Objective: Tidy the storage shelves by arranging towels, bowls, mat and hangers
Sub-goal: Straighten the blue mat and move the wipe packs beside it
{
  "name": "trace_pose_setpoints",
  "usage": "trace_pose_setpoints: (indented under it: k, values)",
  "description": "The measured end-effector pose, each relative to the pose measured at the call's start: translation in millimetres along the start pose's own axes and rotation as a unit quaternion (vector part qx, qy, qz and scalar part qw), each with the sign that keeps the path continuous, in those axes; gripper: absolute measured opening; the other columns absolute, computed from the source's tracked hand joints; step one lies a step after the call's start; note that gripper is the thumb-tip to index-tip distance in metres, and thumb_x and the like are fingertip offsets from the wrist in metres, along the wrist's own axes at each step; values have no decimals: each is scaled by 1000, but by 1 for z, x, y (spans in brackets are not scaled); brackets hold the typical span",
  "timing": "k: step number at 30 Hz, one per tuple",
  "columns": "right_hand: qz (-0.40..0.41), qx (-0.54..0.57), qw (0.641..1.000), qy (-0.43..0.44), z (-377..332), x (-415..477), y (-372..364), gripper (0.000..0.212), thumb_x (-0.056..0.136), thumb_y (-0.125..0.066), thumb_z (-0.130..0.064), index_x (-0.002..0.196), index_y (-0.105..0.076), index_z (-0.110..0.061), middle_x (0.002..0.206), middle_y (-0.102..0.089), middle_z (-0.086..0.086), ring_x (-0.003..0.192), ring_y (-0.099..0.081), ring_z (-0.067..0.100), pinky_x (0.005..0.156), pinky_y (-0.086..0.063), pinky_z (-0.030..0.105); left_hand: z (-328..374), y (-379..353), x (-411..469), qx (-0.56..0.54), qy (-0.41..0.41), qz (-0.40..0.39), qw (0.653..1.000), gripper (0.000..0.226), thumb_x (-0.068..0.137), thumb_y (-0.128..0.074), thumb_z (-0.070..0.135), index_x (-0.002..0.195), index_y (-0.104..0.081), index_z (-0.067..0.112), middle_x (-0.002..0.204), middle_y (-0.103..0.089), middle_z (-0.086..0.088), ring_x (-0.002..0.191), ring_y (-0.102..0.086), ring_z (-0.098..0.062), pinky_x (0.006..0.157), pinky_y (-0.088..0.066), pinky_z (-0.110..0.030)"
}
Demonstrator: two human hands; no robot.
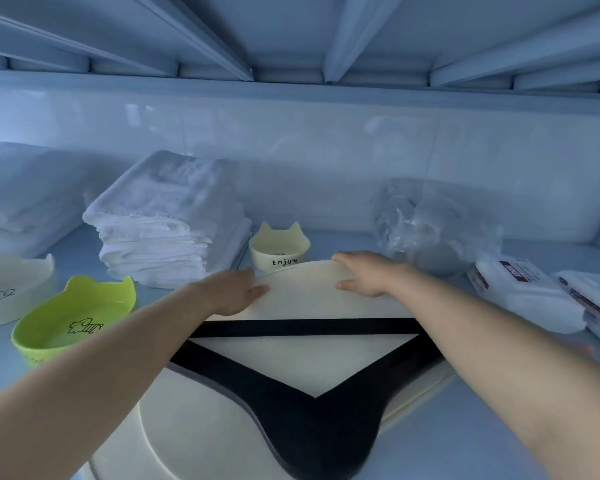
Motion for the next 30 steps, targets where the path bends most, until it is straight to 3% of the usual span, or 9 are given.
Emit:
trace_pose_setpoints:
  k: [3, 6, 9, 11, 16, 20, 24, 27, 30]
  values:
    - [27, -13, 999, -18, 0, 4, -4, 40, 98, -40, -37, 131, -38, -16, 130, -52, 8, 116, -50, 29, 89, -40, 37, 2, -8, 3, 5, 55, 4, 998, 64, 92, -30, 59, 128, -32, 6, 136, -42, -14, 127, -36, -31, 98, -33, -41]
    - [43, -31, 998, -36, 1, 8, 7, 26, 100, -31, -36, 105, -44, -14, 105, -57, 12, 94, -52, 31, 69, -33, 34, -1, -13, 3, -1, 53, -6, 999, 65, 89, -34, 63, 126, -29, 9, 141, -35, -11, 131, -29, -29, 100, -29, -42]
    - [3, -7, 998, -59, 5, 4, 5, 24, 100, -30, -38, 95, -41, -18, 89, -45, 5, 82, -43, 25, 67, -32, 32, 1, -11, 2, -2, 26, -7, 1000, 59, 89, -38, 62, 120, -30, 13, 137, -37, -9, 128, -30, -26, 98, -29, -41]
    - [-8, -2, 998, -58, 3, 0, 4, 24, 101, -29, -37, 94, -43, -19, 89, -42, 1, 83, -42, 23, 68, -32, 32, 4, -9, 0, 0, 9, -3, 1000, 57, 88, -39, 61, 119, -29, 14, 136, -38, -7, 128, -31, -24, 96, -29, -40]
    - [-5, -20, 998, -61, -2, -12, 22, 32, 101, -30, -35, 73, -37, -20, 90, -44, 1, 83, -43, 22, 71, -33, 32, 5, -5, -3, 8, -30, 2, 1000, 55, 87, -43, 61, 116, -28, 17, 136, -37, -4, 126, -33, -23, 95, -29, -40]
    - [42, -32, 996, -71, 4, -23, 36, 24, 99, -35, -34, 101, -49, -15, 102, -54, 8, 91, -49, 27, 71, -35, 32, 8, -4, -1, 6, -46, 21, 999, 59, 88, -43, 60, 124, -27, 16, 136, -33, -4, 129, -28, -22, 99, -28, -41]
    - [104, 30, 992, -70, 11, -47, 27, 39, 97, -47, -23, 135, -45, -16, 136, -49, 9, 125, -44, 27, 99, -33, 32, 14, 3, -2, 23, -54, 48, 997, 69, 89, -44, 57, 141, -20, 19, 141, -24, -7, 134, -21, -27, 107, -24, -42]
    - [142, 63, 986, -64, 8, -69, 32, 43, 97, -47, -21, 139, -41, -16, 146, -42, 5, 135, -36, 21, 110, -25, 29, 39, 12, -6, 13, -101, 59, 993, 67, 92, -40, 52, 147, -9, 29, 144, -19, -6, 135, -17, -30, 109, -23, -44]
    - [165, 67, 982, -56, 2, -97, 43, 42, 97, -48, -22, 137, -44, -15, 145, -43, 3, 135, -36, 19, 110, -24, 28, 78, 21, -15, -23, -148, 59, 987, 59, 93, -38, 52, 145, -19, 31, 148, -20, -2, 138, -14, -25, 111, -21, -45]
Point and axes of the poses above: each hand's wrist, its own x-axis towards the middle knuckle, its own y-axis out of the back of the hand, z = x × y, the point moved 9 cm from there along x, towards the middle knuckle
